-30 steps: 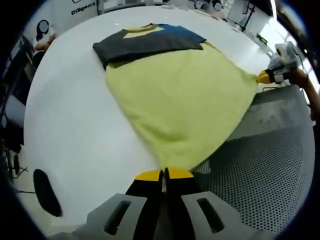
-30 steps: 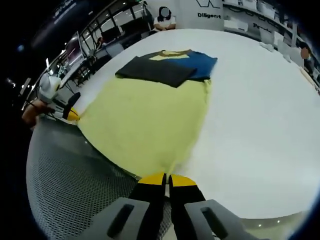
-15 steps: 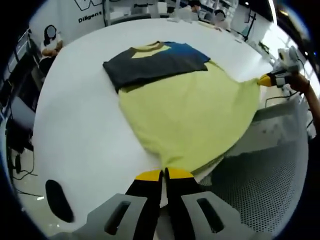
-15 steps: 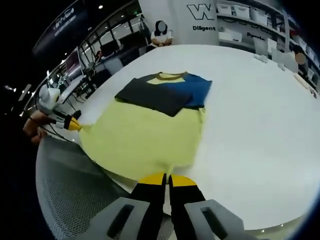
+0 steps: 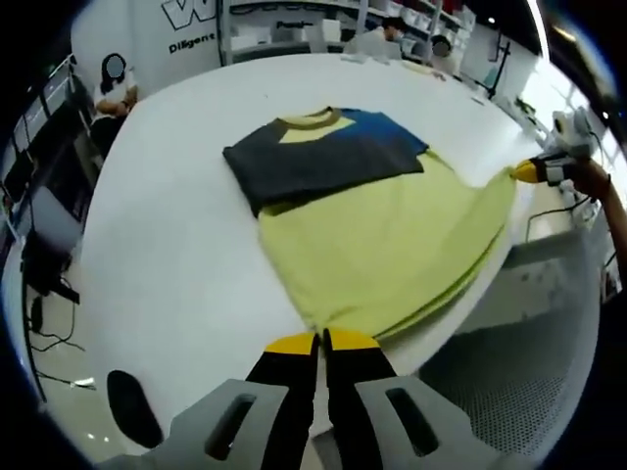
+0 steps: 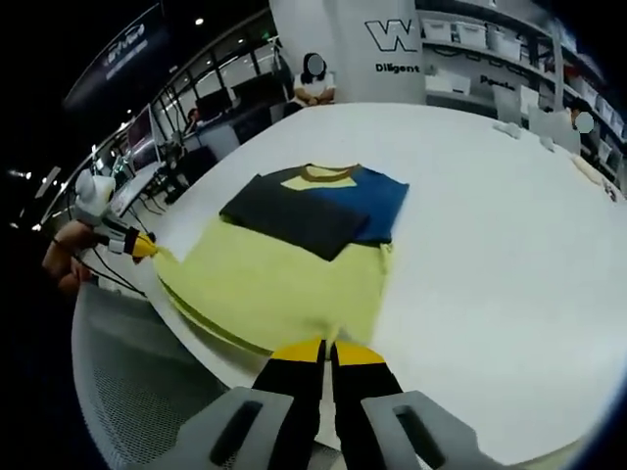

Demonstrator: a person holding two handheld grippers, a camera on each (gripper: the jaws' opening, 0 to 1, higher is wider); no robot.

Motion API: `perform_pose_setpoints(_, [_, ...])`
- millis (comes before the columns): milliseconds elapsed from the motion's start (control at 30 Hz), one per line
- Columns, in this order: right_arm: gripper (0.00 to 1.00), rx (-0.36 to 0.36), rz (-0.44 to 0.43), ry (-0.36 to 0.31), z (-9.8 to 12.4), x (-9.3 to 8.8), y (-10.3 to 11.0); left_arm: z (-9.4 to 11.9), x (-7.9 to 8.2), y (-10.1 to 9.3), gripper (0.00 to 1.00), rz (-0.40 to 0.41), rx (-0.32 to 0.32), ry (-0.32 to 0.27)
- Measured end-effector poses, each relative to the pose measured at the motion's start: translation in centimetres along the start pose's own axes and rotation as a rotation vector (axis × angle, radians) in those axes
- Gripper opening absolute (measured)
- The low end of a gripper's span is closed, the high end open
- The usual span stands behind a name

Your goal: Fold the garment on the visible template until the final outline fits inside the template.

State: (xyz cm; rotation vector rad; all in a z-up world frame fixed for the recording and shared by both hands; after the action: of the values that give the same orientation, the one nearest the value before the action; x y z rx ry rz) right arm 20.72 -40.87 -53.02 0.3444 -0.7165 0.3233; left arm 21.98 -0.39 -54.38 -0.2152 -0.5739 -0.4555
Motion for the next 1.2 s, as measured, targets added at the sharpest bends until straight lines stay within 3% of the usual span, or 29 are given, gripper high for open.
perform_pose_setpoints(900, [0.0,-0.025,-0.091,-0.112,-1.6,5.5,-1.9,-0.6,5.9,2.7,0.01,0.061,0.064,-0.145])
perform_pose_setpoints(1200, [0.0,-0.05,-0.072,-0.104,-2.5,6.5,-2.5,-1.0,7.6,3.2,0.01,0.052,0.065,-0.167])
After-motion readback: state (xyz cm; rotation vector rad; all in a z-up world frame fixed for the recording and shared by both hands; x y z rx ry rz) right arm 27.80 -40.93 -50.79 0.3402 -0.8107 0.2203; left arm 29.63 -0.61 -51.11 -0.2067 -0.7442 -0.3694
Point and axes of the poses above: the point that each gripper's makers call its tool centre point, and the gripper's own axes: z roughly backward along the fingers, y roughly to its left, x roughly out of its top, the point moved 8 cm from there along z, roughly backward along the fingers, and after that the axes turned 3 degrees about -y, right-handed, at the moved point
